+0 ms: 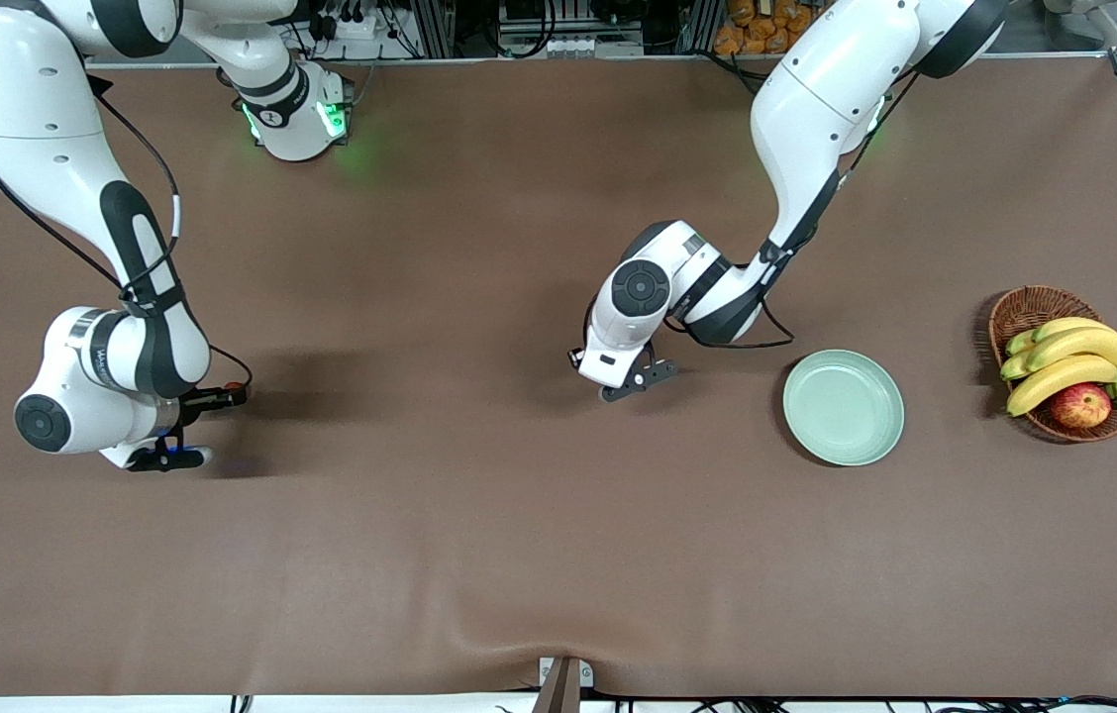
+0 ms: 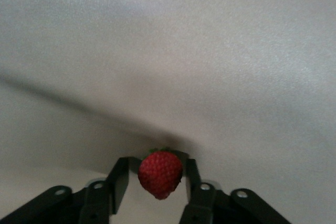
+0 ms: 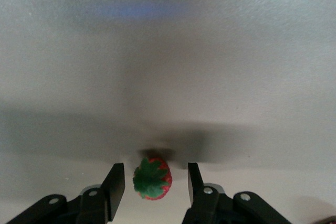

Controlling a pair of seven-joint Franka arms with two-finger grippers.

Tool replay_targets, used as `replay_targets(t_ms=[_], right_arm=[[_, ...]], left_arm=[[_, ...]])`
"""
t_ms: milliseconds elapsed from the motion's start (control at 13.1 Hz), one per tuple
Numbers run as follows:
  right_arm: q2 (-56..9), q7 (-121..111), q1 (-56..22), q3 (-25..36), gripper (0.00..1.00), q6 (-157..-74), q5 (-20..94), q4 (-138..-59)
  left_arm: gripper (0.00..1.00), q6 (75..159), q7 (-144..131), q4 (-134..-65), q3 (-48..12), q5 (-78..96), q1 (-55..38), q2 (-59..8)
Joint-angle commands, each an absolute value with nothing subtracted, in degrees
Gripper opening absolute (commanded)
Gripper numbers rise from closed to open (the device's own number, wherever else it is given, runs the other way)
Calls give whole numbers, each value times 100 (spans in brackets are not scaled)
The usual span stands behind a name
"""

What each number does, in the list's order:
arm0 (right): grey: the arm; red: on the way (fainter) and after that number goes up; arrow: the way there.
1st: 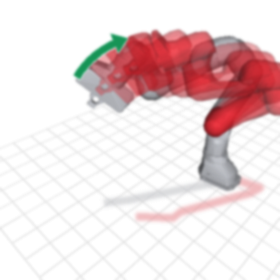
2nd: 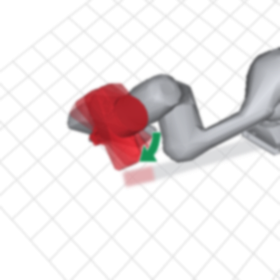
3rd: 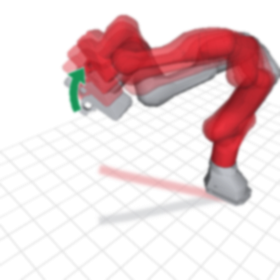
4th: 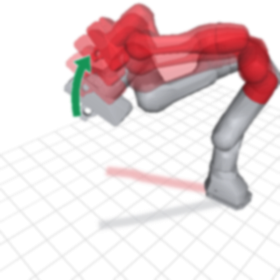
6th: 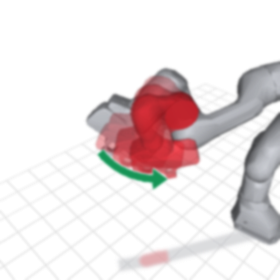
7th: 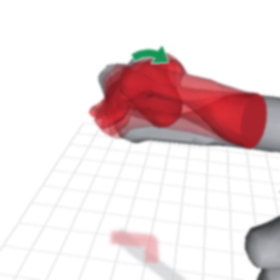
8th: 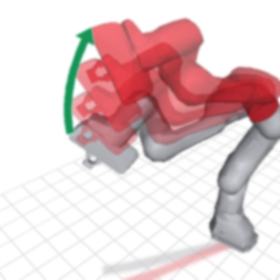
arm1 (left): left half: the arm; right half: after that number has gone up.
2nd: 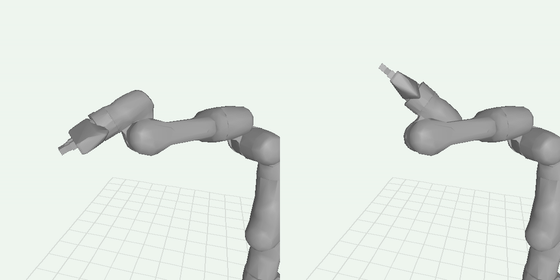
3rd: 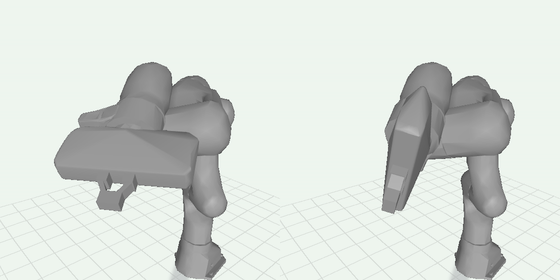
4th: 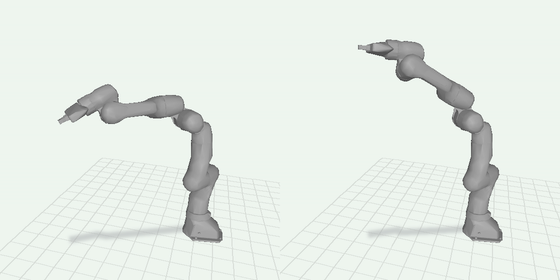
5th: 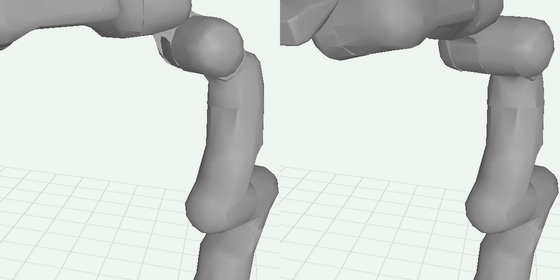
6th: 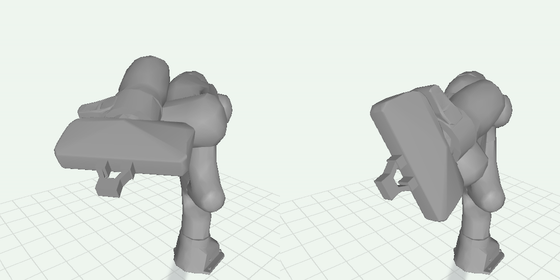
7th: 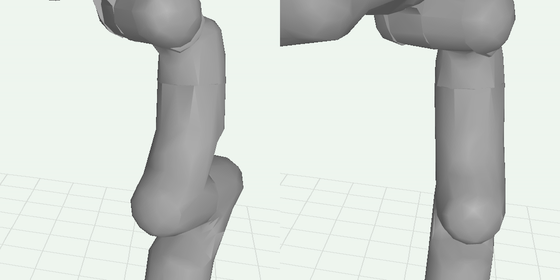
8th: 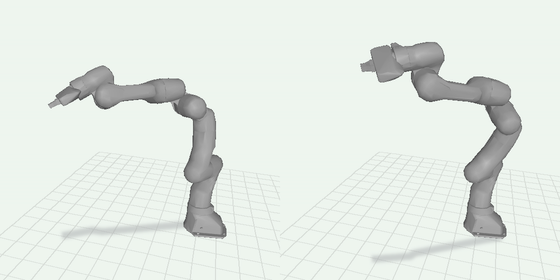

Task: Collect all strawberries into plate
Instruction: 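Place the strawberry on the green plate with the left gripper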

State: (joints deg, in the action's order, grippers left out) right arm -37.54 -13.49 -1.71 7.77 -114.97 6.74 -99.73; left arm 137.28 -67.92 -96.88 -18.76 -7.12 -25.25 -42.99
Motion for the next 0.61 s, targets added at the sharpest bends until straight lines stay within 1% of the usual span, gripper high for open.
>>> replay_targets(t_ms=[0, 76, 153, 306, 458, 535], right_arm=[[-3630, -1406, -176, 747, 53, -11452, 580, -10116], [-3639, -1406, -176, 747, 48, -11435, 580, -10116], [-3639, -1406, -184, 747, 40, -11408, 580, -10116], [-3647, -1397, -220, 747, 30, -11399, 589, -10116], [-3639, -1371, -237, 747, 12, -11417, 598, -10108], [-3639, -1336, -237, 747, 0, -11434, 650, -10047]], left_arm=[[0, 13755, -6856, -9536, -1837, -870, -2427, -4263], [0, 13729, -6847, -9554, -1854, -879, -2182, -4158], [0, 13685, -6821, -9589, -1872, -879, -2049, -4027], [0, 13388, -6681, -9606, -1854, -879, -1804, -3763], [0, 12748, -6042, -9615, -1855, -870, -1391, -3447], [0, 12405, -5673, -9607, -1863, -879, -1110, -3341]])
